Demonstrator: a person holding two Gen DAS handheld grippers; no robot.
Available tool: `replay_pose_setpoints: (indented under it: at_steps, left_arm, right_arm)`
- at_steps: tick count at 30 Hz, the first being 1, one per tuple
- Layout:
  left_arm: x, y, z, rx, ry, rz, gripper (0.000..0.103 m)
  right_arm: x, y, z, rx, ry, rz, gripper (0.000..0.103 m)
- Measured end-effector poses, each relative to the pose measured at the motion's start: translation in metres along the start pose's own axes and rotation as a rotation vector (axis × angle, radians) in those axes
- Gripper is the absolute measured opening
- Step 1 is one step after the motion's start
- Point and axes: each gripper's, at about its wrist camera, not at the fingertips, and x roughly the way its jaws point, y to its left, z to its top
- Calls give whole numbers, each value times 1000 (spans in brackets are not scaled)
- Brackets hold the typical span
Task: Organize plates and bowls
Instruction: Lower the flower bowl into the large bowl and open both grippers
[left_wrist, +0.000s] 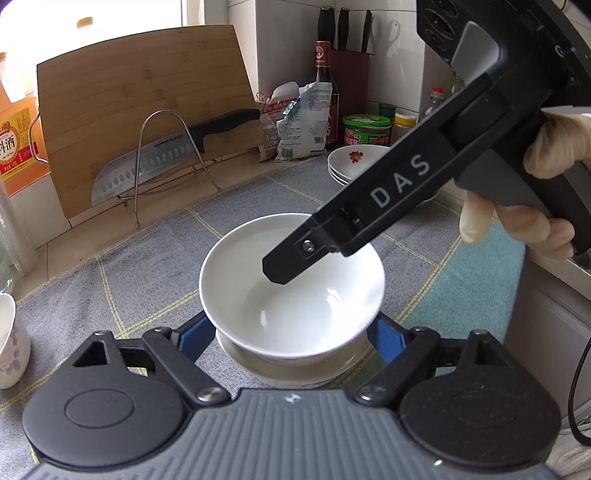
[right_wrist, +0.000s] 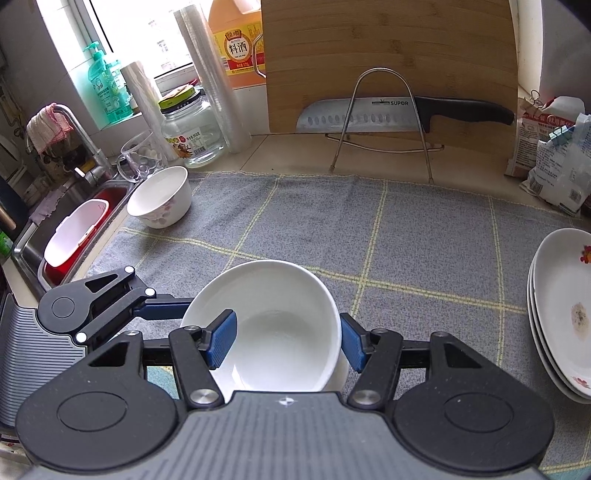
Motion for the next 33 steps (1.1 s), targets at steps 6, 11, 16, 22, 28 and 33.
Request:
replay_pose_setpoints:
  at_steps: [6, 11, 16, 22, 28, 33]
  left_arm:
    - [5, 1, 1, 3, 11, -8, 88]
    - [6, 2, 0, -1, 19, -14, 88]
    - [6, 3, 0, -3, 20, -22, 89]
    - [7, 3, -1, 0, 22, -25, 90]
    - [9, 1, -1, 26, 27, -26, 94]
    - [9, 2, -3, 26, 21, -33, 96]
  right_arm:
    - [3, 0, -2, 7, 7, -1, 66]
    - [5, -2, -3, 13, 12, 0, 66]
    - [7, -2, -4, 14, 16, -2, 66]
    - [8, -3, -4, 18, 19, -2, 66]
    - [9, -4, -5, 24, 21, 0, 67]
    - [6, -5, -4, 35, 2, 13, 76]
